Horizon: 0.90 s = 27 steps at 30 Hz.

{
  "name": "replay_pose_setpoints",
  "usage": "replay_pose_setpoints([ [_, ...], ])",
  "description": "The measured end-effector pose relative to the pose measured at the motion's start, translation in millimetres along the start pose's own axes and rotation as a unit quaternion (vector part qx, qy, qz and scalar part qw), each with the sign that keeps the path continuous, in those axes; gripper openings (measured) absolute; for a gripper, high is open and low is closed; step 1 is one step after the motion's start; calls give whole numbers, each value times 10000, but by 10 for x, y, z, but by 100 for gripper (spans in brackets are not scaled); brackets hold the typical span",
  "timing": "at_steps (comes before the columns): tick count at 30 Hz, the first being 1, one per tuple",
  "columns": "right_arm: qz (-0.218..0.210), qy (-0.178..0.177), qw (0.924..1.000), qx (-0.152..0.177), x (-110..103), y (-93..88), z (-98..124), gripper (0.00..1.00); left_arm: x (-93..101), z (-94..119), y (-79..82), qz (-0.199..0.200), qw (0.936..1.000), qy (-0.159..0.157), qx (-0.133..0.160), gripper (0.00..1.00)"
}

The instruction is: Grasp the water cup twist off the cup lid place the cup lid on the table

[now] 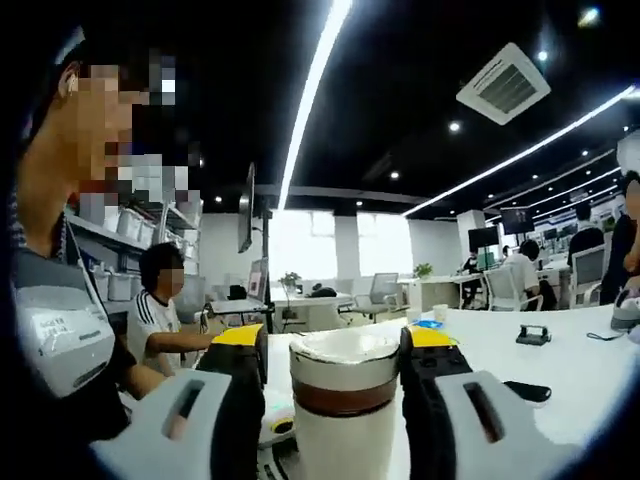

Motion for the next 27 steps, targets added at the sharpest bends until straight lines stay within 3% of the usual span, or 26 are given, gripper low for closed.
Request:
replay_pose_setpoints([
  [4, 421, -236, 9987, -183, 51, -24, 0, 47, 6, 2, 3, 3, 10000, 5, -2, 48],
  [8, 271, 20, 9995, -141, 53, -25, 8, 47, 6, 3, 3, 3, 10000, 4, 0, 48],
  [15, 185, 1182, 9927, -133, 85, -22, 5, 47, -2, 3, 2, 3, 10000, 0, 2, 48],
  [20, -82, 2206, 9753, -24, 137, -33, -10, 47, -11, 5, -1, 6, 10000, 1, 1, 48],
  [22, -110, 2460, 9692, -23, 153, -35, -22, 47, -14, 4, -2, 9, 10000, 0, 0, 48],
  [27, -120, 2667, 9637, -1, 160, -43, -36, 47, -14, 3, -3, 9, 10000, -3, 0, 48],
])
Point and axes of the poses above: the point that each gripper's makers call its tool centre point, and the gripper's own axes: z roughly backward along the fingers, x roughly to its right, y roughly out of its top, the point moved 4 cm from there along z, roughly backward along the fingers, and after that the axes turned 9 degrees about y, right-handed, at the moved point
